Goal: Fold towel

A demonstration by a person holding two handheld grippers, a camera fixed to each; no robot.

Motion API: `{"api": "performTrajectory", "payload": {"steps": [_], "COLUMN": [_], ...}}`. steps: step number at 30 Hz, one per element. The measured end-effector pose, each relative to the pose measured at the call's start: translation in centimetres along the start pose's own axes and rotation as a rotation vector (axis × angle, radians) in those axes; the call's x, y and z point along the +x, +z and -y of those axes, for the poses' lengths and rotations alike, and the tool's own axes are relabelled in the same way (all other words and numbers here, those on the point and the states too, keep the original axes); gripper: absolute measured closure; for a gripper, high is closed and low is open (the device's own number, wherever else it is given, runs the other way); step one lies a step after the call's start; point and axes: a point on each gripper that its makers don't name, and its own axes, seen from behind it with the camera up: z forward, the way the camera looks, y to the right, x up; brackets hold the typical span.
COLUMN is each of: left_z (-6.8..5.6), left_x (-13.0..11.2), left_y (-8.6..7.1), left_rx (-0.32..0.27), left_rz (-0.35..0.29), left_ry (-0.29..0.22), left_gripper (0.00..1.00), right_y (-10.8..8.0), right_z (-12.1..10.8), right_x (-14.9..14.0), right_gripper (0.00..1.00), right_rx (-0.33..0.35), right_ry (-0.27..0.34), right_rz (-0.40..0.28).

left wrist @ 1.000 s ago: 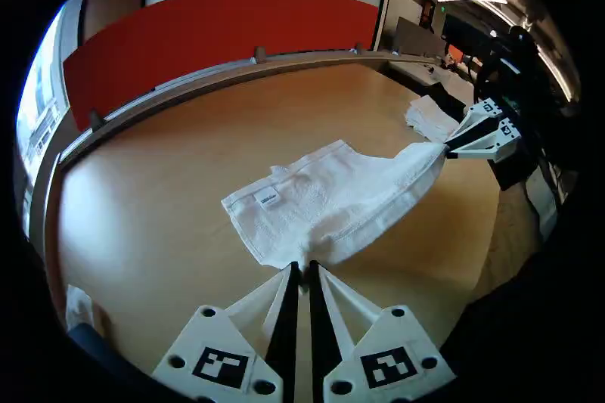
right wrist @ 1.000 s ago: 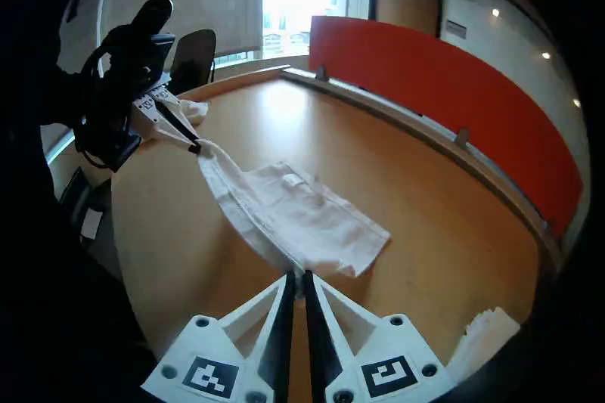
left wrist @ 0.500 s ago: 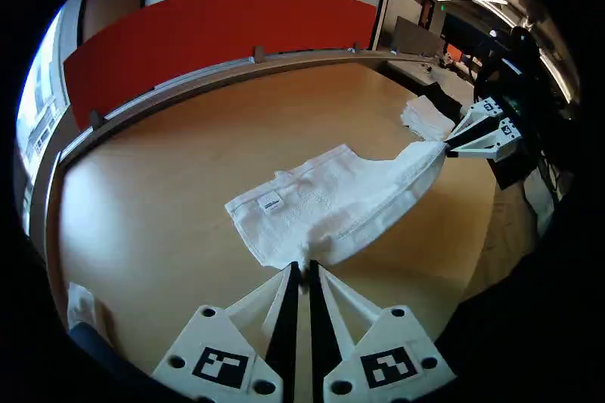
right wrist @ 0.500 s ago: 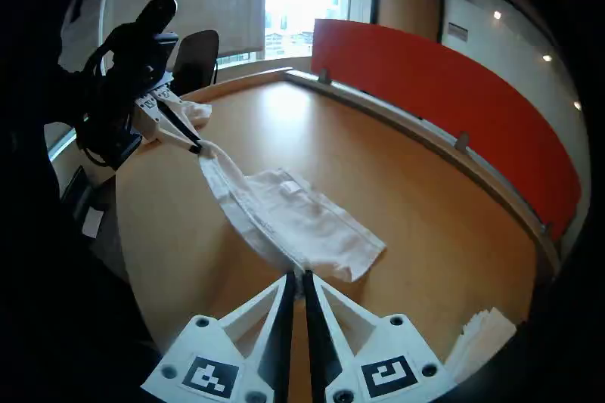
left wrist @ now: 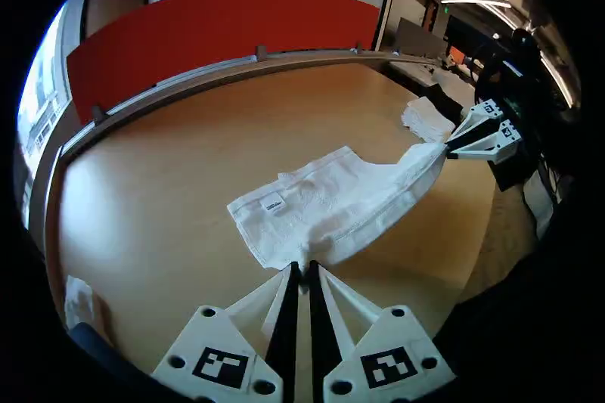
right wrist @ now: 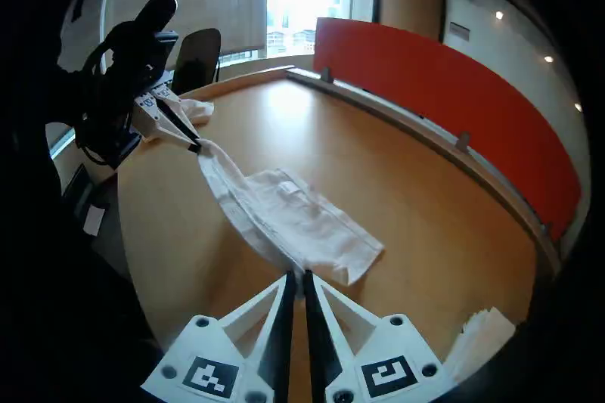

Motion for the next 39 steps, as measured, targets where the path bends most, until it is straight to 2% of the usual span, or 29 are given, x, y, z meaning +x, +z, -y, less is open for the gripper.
{"api": "performTrajectory", "payload": {"steps": [12, 26, 39], "left_z": [0.9, 2.7, 3.4], "left_x": [0.5, 0.6, 0.4], "left_y": [1.1, 4.7, 6.4], "left_rx": [0.038, 0.083, 0.084], "left_rz": [0.007, 0.047, 0.07], "left_ry": [-0.034, -0.083, -0.072], "left_gripper": [0.91, 0.91, 0.91], "right_y": [1.6, 5.1, 6.5], "right_z": [-1.6, -4.6, -5.5], "right_x": [0.2, -0.7, -1.5], "right_gripper": [0.9, 0.9, 0.9], "right_rx": [-0.004, -0.005, 0.008], "right_ry": [-0.026, 0.002, 0.02], "right_rz": [0.03, 0.076, 0.1]}}
